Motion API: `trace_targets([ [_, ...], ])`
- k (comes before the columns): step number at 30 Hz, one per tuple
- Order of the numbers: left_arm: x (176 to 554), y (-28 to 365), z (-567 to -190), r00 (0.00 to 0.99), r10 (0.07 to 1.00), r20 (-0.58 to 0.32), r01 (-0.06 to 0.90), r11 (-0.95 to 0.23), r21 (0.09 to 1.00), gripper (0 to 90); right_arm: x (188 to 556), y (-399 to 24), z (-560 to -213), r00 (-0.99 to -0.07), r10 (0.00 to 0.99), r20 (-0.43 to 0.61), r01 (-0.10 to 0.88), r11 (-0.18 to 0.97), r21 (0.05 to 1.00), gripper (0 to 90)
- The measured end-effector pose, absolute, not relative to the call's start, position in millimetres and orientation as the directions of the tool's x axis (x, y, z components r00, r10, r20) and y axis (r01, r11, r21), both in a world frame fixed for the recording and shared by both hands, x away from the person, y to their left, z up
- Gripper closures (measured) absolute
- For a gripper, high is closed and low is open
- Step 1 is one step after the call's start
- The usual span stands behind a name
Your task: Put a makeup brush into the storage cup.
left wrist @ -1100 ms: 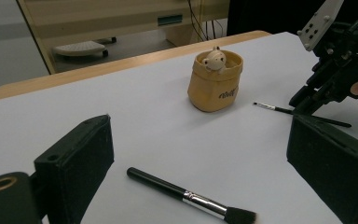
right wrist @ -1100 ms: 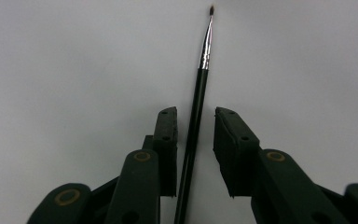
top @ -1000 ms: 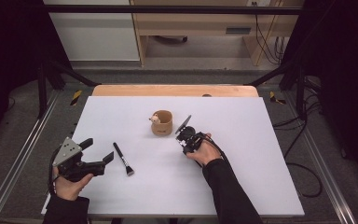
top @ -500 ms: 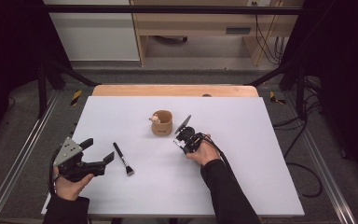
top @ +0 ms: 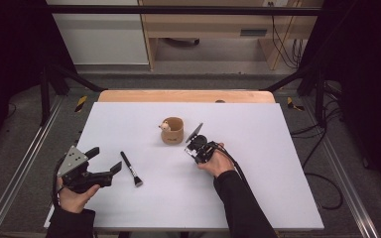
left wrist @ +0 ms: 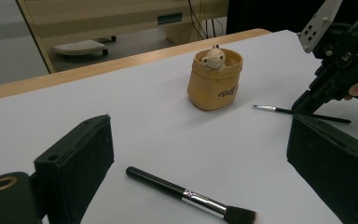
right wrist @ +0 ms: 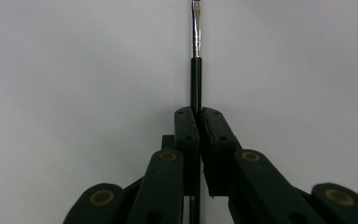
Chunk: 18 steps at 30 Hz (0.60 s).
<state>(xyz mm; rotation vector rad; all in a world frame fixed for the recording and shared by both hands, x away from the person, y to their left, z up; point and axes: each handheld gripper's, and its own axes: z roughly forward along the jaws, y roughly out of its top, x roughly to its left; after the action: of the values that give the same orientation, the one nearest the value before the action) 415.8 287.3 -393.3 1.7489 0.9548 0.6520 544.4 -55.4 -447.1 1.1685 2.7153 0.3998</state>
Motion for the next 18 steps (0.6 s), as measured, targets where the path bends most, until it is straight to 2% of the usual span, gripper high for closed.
trace_targets([
  [7,415.8,286.7,-393.2,0.543,0.839,-0.005,0.302,-0.19,0.934,6.6,539.0,-59.3,-434.3,-0.699,0.715,-0.027,0.665,0.663,0.345,86.0],
  [8,415.7,286.3,-393.3,0.544,0.839,-0.003,0.303,-0.192,0.933,6.6,536.3,-58.6,-431.2,-0.681,0.732,-0.013,0.684,0.642,0.346,86.0],
  [18,415.2,281.4,-392.9,0.547,0.837,-0.008,0.308,-0.192,0.932,6.6,517.6,-71.2,-405.0,-0.711,0.703,0.029,0.631,0.619,0.467,86.0],
])
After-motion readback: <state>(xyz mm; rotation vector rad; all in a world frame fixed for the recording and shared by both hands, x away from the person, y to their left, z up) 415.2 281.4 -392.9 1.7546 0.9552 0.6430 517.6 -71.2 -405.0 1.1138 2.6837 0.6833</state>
